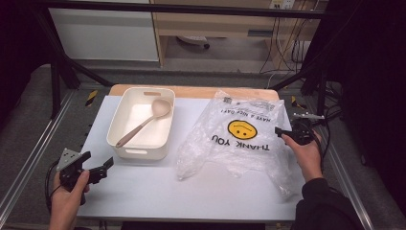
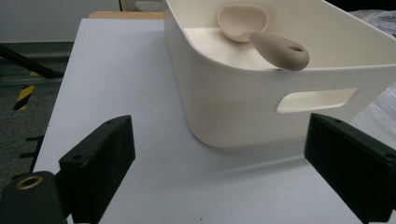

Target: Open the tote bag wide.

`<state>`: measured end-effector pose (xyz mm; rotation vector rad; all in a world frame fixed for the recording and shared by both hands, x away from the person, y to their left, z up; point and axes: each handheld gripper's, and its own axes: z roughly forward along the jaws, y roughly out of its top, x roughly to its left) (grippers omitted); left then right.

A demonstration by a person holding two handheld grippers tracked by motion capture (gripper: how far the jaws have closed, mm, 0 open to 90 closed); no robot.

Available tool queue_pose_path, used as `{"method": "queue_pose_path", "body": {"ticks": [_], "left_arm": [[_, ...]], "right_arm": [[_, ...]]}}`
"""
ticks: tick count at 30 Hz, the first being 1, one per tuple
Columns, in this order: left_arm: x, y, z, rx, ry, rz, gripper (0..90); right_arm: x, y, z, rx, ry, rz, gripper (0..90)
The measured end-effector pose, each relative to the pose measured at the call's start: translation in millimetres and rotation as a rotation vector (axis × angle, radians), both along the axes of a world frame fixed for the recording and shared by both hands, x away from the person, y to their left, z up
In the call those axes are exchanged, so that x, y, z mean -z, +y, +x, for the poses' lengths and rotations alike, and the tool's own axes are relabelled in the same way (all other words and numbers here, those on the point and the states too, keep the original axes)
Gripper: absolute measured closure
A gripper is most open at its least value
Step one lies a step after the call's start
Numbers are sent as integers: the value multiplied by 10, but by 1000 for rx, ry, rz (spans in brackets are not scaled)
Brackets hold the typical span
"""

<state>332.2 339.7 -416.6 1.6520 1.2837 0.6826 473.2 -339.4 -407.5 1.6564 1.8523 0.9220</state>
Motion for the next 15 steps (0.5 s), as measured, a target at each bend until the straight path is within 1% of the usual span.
{"method": "queue_pose_path", "body": {"ticks": [2, 4, 7, 9, 14, 15], "left_arm": [[-4, -3, -3, 4, -1, 2, 82], [-3, -5, -2, 4, 0, 3, 81], [0, -4, 0, 6, 2, 2, 81], [-2, -3, -3, 5, 0, 1, 81], [0, -7, 2, 5, 0, 2, 82], [-3, -6, -2, 6, 1, 4, 81]], "right_arm": [[3, 1, -86, -24, 11, 8, 182], [24, 8, -174, -39, 24, 30, 137], [64, 19, -319, -57, 21, 42, 111], [92, 19, -413, -63, 14, 52, 111], [132, 47, -616, -84, 15, 43, 78], [136, 59, -690, -91, 13, 62, 74]]}}
